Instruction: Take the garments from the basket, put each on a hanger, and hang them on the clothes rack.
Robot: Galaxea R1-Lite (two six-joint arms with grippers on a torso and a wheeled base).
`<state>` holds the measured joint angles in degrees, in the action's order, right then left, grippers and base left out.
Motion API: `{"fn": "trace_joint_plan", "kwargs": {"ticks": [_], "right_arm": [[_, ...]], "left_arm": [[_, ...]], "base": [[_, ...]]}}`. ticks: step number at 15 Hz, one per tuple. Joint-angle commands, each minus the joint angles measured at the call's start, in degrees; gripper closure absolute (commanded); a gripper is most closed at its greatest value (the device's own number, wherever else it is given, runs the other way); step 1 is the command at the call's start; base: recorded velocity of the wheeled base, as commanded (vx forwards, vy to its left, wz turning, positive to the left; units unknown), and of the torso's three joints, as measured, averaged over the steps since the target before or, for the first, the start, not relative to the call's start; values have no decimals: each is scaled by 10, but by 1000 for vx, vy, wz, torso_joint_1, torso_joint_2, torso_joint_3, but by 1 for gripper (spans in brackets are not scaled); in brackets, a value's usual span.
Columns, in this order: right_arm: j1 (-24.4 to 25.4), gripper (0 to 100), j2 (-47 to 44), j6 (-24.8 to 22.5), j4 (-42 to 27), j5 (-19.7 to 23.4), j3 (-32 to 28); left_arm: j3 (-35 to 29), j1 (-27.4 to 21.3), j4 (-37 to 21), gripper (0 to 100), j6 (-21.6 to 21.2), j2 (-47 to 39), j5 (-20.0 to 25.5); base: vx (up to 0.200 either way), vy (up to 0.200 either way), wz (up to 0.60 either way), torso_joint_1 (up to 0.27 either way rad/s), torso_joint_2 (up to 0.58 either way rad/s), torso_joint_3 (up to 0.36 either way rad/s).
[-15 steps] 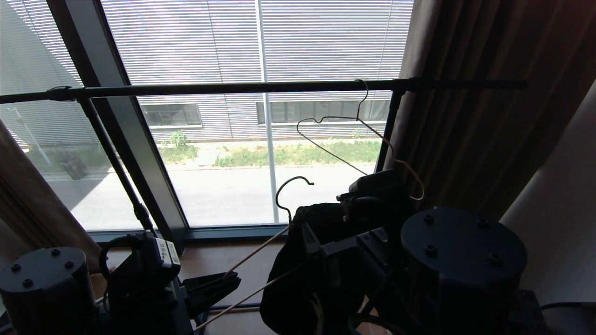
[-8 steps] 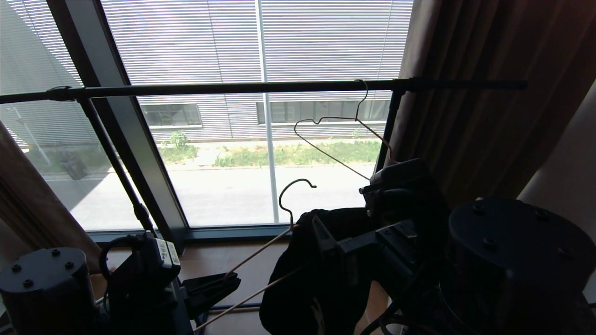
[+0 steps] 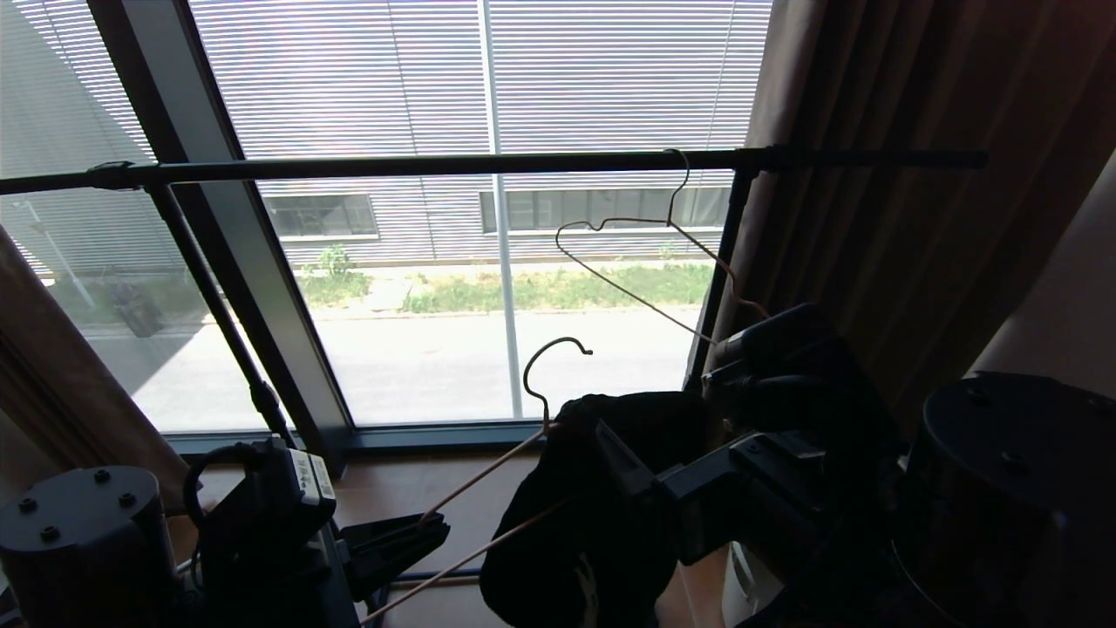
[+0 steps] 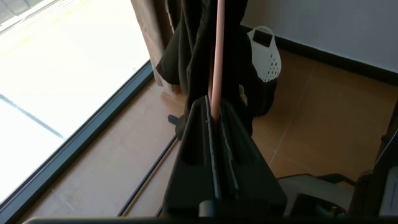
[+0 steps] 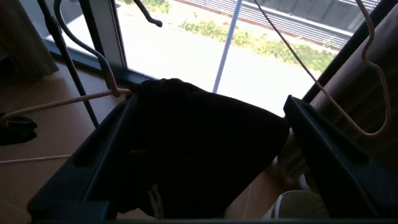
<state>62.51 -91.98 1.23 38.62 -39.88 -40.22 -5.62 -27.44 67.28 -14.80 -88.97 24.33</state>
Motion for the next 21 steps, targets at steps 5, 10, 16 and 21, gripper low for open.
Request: {"fn": "trace_joint_plan", "kwargs": {"ticks": [5, 10, 16, 21], "right_arm": [[-43, 0, 49, -41, 1, 70, 44], [-141, 0, 137, -111, -25, 211, 88], [-219, 0, 228, -166, -198, 407, 87], [-256, 0, 196, -322, -386, 530, -25]], "left_arm": [[4, 1, 1, 100, 2, 14, 6], [25, 20, 1, 100, 0, 30, 94], [33, 56, 0, 100, -4, 34, 179], [46, 56, 0, 100, -6, 34, 215]], "base": [[0, 0, 0, 0, 0, 0], [0, 0, 0, 0, 0, 0], [0, 0, 0, 0, 0, 0], [0, 0, 0, 0, 0, 0]]}}
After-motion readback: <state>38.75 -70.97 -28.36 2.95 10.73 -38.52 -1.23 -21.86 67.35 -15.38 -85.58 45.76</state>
